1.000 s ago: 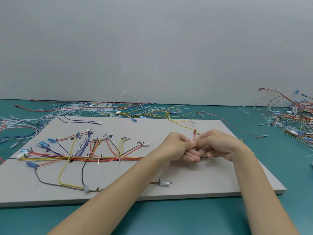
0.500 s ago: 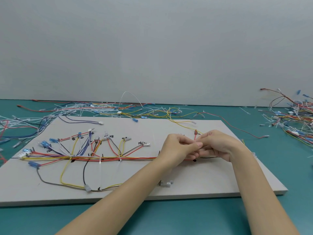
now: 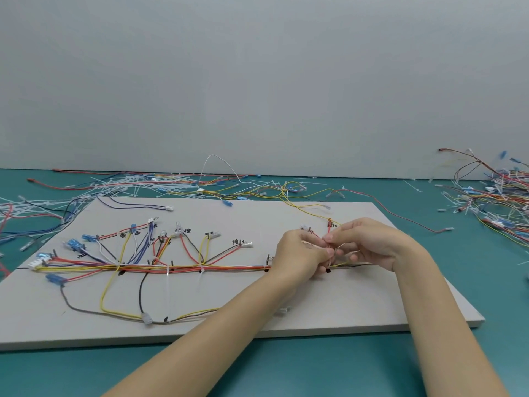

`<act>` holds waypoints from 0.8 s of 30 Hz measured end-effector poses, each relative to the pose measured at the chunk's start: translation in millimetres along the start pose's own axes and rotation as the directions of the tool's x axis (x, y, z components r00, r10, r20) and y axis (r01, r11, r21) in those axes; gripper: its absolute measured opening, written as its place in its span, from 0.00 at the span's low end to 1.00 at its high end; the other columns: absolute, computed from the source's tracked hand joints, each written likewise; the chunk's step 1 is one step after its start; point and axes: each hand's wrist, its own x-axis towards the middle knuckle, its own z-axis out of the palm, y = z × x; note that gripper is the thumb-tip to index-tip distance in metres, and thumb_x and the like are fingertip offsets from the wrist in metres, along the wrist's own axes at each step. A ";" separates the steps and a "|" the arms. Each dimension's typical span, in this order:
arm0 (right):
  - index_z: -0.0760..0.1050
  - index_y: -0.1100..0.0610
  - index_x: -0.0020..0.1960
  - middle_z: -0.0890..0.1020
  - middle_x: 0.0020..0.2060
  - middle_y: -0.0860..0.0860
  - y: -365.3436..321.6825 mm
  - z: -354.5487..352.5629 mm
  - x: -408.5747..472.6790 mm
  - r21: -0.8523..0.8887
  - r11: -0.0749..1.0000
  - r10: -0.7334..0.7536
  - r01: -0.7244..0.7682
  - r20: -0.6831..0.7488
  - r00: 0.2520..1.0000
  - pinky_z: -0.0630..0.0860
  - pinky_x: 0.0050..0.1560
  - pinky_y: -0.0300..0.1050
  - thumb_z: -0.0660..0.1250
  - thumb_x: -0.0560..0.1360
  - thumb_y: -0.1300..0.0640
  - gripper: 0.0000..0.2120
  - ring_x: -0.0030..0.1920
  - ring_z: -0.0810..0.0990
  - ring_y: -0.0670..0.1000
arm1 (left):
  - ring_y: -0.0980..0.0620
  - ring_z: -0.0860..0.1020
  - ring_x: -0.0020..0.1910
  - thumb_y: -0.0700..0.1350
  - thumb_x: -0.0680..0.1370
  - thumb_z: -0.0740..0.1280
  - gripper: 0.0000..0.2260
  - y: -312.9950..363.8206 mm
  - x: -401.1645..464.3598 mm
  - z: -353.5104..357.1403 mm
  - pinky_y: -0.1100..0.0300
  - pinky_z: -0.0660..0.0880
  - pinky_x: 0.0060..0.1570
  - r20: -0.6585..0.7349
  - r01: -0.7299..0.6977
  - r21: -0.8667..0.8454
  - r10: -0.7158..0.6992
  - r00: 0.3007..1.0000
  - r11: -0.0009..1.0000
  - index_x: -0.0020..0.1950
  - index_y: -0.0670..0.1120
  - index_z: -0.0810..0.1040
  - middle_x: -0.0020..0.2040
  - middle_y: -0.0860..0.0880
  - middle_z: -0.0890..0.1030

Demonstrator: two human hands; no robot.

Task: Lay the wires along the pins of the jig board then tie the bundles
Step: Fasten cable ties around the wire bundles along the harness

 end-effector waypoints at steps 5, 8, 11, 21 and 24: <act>0.83 0.61 0.43 0.84 0.40 0.59 -0.5 -1.7 -1.5 -0.015 1.000 -0.022 0.022 0.020 1.000 0.77 0.30 0.35 0.70 0.74 0.63 0.04 0.34 0.82 0.47 | 0.52 0.77 0.32 0.33 0.76 0.70 0.13 3.3 -1.3 -2.6 0.67 0.76 0.30 0.030 0.029 -0.067 -0.027 0.999 0.997 0.52 0.43 0.67 0.34 0.46 0.79; 0.84 0.62 0.41 0.84 0.39 0.59 0.4 -0.7 -0.6 -0.012 1.000 -0.022 0.022 0.024 0.999 0.76 0.29 0.34 0.71 0.73 0.64 0.04 0.33 0.82 0.48 | 0.54 0.77 0.31 0.32 0.76 0.69 0.12 4.4 -0.9 -2.7 0.68 0.75 0.29 0.040 0.019 -0.072 -0.016 0.999 0.997 0.51 0.42 0.68 0.35 0.46 0.78; 0.84 0.60 0.40 0.84 0.38 0.58 1.2 0.2 0.3 -0.042 0.999 -0.013 0.015 0.036 0.999 0.76 0.29 0.34 0.71 0.73 0.63 0.04 0.33 0.81 0.47 | 0.58 0.78 0.26 0.30 0.75 0.68 0.13 3.2 -0.4 -2.8 0.68 0.75 0.27 0.049 0.011 -0.101 -0.006 0.999 0.995 0.49 0.42 0.67 0.34 0.47 0.78; 0.83 0.63 0.41 0.83 0.38 0.61 2.4 -2.3 1.8 0.011 0.999 -0.033 0.033 0.007 0.999 0.78 0.30 0.35 0.71 0.72 0.64 0.04 0.33 0.83 0.50 | 0.51 0.77 0.32 0.30 0.76 0.67 0.15 -2.0 2.9 -1.9 0.67 0.75 0.29 0.022 -0.038 -0.067 0.040 0.999 0.997 0.43 0.45 0.64 0.35 0.45 0.78; 0.83 0.63 0.43 0.84 0.38 0.58 2.2 -2.5 0.3 -0.012 1.000 -0.016 0.017 0.033 0.999 0.77 0.29 0.34 0.71 0.73 0.63 0.03 0.34 0.83 0.48 | 0.51 0.77 0.32 0.30 0.76 0.68 0.15 -2.5 3.3 -1.3 0.67 0.76 0.29 0.009 -0.042 -0.060 0.042 0.999 0.997 0.43 0.46 0.63 0.35 0.45 0.78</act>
